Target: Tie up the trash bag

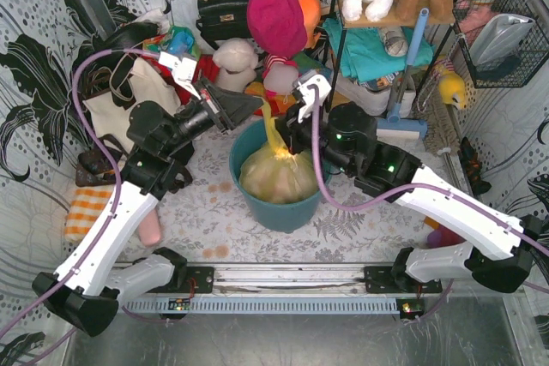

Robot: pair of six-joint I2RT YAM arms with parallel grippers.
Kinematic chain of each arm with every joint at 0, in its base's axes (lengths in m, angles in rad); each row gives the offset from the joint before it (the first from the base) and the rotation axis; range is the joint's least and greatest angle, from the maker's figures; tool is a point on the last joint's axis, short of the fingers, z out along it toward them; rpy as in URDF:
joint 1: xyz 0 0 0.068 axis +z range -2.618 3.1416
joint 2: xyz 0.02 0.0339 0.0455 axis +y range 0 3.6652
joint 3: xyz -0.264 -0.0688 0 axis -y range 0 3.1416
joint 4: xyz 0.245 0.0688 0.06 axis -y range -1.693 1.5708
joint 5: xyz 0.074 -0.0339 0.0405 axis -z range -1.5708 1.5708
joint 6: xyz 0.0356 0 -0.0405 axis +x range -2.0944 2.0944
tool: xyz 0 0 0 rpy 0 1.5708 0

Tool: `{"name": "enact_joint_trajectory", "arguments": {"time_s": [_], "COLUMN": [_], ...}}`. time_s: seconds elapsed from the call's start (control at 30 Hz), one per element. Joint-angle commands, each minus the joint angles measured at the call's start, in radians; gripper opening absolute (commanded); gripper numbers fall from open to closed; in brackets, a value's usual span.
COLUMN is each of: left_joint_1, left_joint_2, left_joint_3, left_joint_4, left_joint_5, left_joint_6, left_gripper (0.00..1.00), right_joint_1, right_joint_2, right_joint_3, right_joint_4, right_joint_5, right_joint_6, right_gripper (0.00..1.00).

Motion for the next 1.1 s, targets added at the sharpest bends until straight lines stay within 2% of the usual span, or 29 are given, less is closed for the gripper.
{"name": "enact_joint_trajectory", "arguments": {"time_s": [0.0, 0.03, 0.1, 0.23, 0.27, 0.43, 0.7, 0.8, 0.87, 0.9, 0.93, 1.07], "left_joint_1": [0.002, 0.003, 0.003, 0.003, 0.002, 0.003, 0.004, 0.004, 0.005, 0.004, 0.004, 0.006], "left_joint_2": [-0.022, -0.017, -0.011, -0.005, -0.002, -0.024, -0.130, -0.166, -0.193, -0.210, -0.221, -0.258], "left_joint_3": [-0.055, -0.052, -0.038, 0.019, 0.040, 0.118, 0.056, -0.021, -0.095, -0.135, -0.178, -0.317], "left_joint_4": [0.046, 0.045, 0.046, 0.032, 0.019, -0.092, -0.206, -0.213, -0.190, -0.172, -0.152, -0.106], "left_joint_5": [-0.052, -0.048, -0.042, -0.043, -0.045, -0.239, -0.826, -0.975, -1.048, -1.082, -1.124, -1.274], "left_joint_6": [-0.013, -0.012, -0.004, 0.032, 0.052, 0.187, 0.334, 0.363, 0.368, 0.360, 0.354, 0.334], "left_gripper": [0.00, 0.06, 0.17, 0.46, 0.50, 0.61, 0.68, 0.71, 0.74, 0.79, 0.88, 0.96], "right_joint_1": [-0.002, -0.003, -0.003, -0.003, -0.003, -0.003, -0.035, -0.132, -0.239, -0.299, -0.360, -0.605], "right_joint_2": [-0.011, -0.009, -0.011, -0.029, -0.035, -0.054, -0.084, -0.108, -0.128, -0.138, -0.147, -0.182], "right_joint_3": [-0.017, -0.009, 0.010, 0.049, 0.059, 0.127, 0.115, 0.061, 0.009, -0.021, -0.066, -0.217], "right_joint_4": [0.047, 0.042, 0.043, 0.051, 0.054, 0.013, -0.012, -0.044, -0.083, -0.096, -0.107, -0.134], "right_joint_5": [0.026, 0.027, 0.028, 0.044, 0.059, 0.159, 0.512, 0.522, 0.477, 0.451, 0.426, 0.302], "right_joint_6": [0.028, 0.020, 0.008, -0.016, -0.022, -0.081, -0.258, -0.240, -0.178, -0.149, -0.111, -0.008], "right_gripper": [0.00, 0.01, 0.08, 0.35, 0.40, 0.61, 0.72, 0.74, 0.76, 0.77, 0.79, 0.85]}}
